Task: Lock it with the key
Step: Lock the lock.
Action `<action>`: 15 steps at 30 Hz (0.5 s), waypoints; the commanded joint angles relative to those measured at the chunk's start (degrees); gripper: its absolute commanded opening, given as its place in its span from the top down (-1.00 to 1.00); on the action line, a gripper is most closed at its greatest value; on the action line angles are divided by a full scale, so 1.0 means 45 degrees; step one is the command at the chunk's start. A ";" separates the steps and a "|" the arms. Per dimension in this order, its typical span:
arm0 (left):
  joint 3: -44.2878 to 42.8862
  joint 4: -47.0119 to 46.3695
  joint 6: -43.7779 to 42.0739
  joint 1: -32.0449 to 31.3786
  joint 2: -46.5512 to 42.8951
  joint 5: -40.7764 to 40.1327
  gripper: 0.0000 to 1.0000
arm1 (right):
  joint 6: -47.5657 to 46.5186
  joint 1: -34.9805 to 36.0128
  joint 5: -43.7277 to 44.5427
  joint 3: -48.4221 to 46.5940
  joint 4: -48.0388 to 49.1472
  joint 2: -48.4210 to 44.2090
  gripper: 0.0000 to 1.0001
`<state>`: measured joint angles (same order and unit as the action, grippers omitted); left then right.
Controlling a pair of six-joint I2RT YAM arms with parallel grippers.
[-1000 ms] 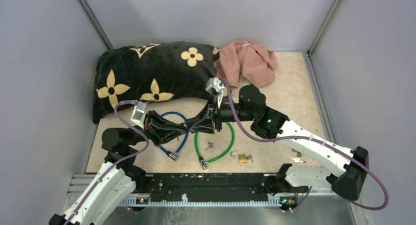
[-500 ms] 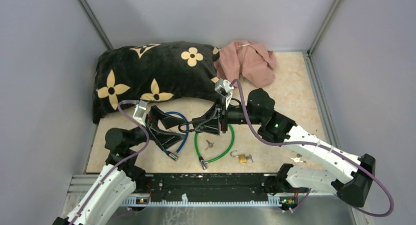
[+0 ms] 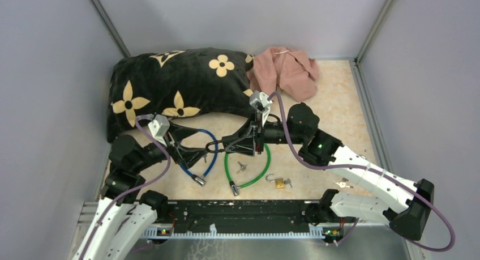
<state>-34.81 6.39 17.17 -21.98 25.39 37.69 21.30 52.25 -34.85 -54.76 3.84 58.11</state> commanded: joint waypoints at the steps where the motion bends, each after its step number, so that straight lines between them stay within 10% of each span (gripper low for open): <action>1: -0.1584 0.4275 -0.5241 0.0007 -0.0128 -0.0347 -0.97 | 0.0251 -0.0096 -0.0233 -0.0419 0.1813 -0.0192 1.00; 8: -0.2947 0.4210 -0.4383 0.0014 -0.0299 0.0357 -0.80 | 0.0449 -0.0107 -0.0493 -0.0363 0.2338 0.0093 1.00; 15: -0.1299 -0.1168 0.1295 0.0055 -0.0601 0.3204 -0.71 | 0.0692 -0.0107 -0.0943 -0.0417 0.2797 0.0349 1.00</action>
<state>-44.03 15.62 9.76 -21.98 22.22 45.45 22.81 52.14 -36.86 -54.74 7.35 60.34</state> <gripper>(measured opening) 0.856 0.325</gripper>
